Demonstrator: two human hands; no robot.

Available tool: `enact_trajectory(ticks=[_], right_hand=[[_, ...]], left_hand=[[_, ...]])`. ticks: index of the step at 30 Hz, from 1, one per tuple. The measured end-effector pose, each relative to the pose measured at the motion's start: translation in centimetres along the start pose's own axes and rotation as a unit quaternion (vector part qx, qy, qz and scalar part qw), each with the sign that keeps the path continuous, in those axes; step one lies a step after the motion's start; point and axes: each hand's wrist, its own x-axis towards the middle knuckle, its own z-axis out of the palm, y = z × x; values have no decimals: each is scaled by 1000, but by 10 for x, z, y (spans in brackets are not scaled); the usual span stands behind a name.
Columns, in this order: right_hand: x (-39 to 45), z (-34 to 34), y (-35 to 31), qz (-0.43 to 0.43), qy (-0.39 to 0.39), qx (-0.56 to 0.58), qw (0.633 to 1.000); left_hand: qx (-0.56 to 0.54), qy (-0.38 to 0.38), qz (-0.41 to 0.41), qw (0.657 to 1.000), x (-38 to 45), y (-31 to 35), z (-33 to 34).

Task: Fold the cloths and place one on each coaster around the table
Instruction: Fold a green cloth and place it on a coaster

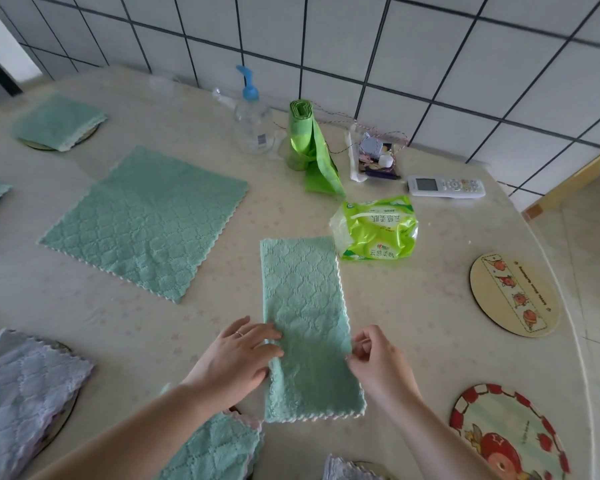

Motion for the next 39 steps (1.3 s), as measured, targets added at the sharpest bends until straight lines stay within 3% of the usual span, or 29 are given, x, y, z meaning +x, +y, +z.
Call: enact_trajectory(ticks=[6, 13, 15, 19, 23, 27, 34, 39], right_hand=[[2, -7, 4, 26, -47, 119, 991], [-17, -11, -1, 113, -114, 343, 925], [-25, -10, 2, 68, -110, 313, 941], [-37, -11, 11, -63, -20, 108, 992], [-41, -8, 8, -150, 26, 64, 986], [-31, -4, 2, -118, 2, 63, 991], [5, 3, -6, -87, -13, -6, 996], [17, 6, -7, -53, -15, -28, 998]], left_hand=[[-98, 66, -33, 992, -3, -2, 3], [-219, -5, -190, 957, -13, 19, -12], [-262, -2, -211, 942, -18, 21, -11], [-304, 4, -215, 928, -28, 28, -11], [-326, 2, -234, 916, -33, 31, -8], [-357, 14, -281, 891, -30, 25, -3], [-355, 10, -329, 875, -13, 19, 1], [-318, 34, -323, 891, 0, 14, 1]])
